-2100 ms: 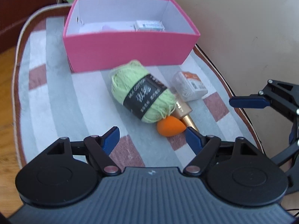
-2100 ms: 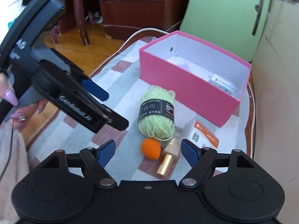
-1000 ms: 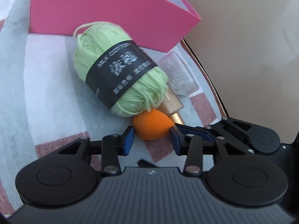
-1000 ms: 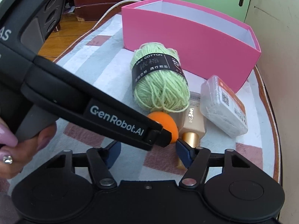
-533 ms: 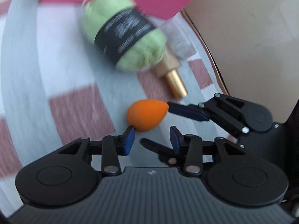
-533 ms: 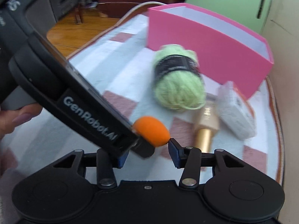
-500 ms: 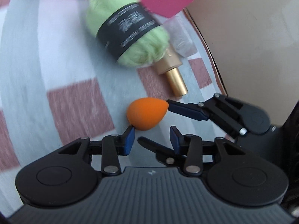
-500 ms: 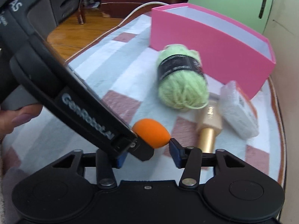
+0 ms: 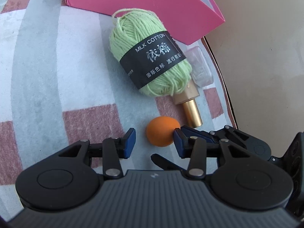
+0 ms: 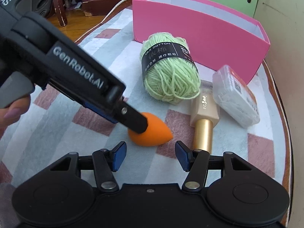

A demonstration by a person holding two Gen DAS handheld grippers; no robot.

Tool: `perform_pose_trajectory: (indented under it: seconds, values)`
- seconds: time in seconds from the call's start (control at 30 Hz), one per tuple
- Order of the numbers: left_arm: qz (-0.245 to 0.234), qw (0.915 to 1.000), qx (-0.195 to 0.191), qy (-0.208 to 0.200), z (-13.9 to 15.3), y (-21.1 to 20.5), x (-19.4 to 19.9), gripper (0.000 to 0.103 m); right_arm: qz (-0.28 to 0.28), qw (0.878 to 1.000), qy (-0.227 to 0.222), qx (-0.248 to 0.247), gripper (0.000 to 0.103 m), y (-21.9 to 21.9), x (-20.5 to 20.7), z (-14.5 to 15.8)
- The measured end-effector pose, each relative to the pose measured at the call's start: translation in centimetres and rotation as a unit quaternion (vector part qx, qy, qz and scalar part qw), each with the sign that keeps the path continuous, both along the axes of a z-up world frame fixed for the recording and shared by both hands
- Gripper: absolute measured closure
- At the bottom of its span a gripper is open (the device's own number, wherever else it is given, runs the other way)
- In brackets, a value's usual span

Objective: Organize objects
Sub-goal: 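Close the left tool on the orange makeup sponge, then carry the orange sponge into the pink box and open the left tool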

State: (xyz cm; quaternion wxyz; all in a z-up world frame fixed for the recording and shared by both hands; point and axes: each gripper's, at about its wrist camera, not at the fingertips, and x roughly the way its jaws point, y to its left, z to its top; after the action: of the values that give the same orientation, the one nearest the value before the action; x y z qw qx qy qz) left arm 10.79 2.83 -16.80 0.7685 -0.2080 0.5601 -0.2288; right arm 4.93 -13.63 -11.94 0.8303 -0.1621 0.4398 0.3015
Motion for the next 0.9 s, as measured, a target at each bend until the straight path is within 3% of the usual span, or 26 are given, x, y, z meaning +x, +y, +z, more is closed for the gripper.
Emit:
perform_pose_trajectory:
  seconds: [0.13, 0.5, 0.73, 0.9]
  values:
    - [0.006, 0.9996, -0.028, 0.002, -0.2, -0.3, 0.0, 0.077, 0.006, 1.0, -0.007, 0.001, 0.042, 0.5, 0.2, -0.2]
    - [-0.008, 0.9997, -0.015, -0.019, 1.8, -0.5, -0.9, 0.079, 0.012, 1.0, 0.0, 0.003, 0.051, 0.1, 1.5, -0.4]
    - [-0.016, 0.999, 0.007, -0.04, 7.2, -0.9, -2.0, 0.078, 0.029, 1.0, -0.002, -0.001, 0.051, 0.0, 1.2, 4.2]
    - [-0.029, 0.9991, 0.022, -0.025, 11.5, -1.1, -0.8, 0.078, 0.05, 0.999, -0.001, -0.017, 0.051, 0.6, 1.6, 8.6]
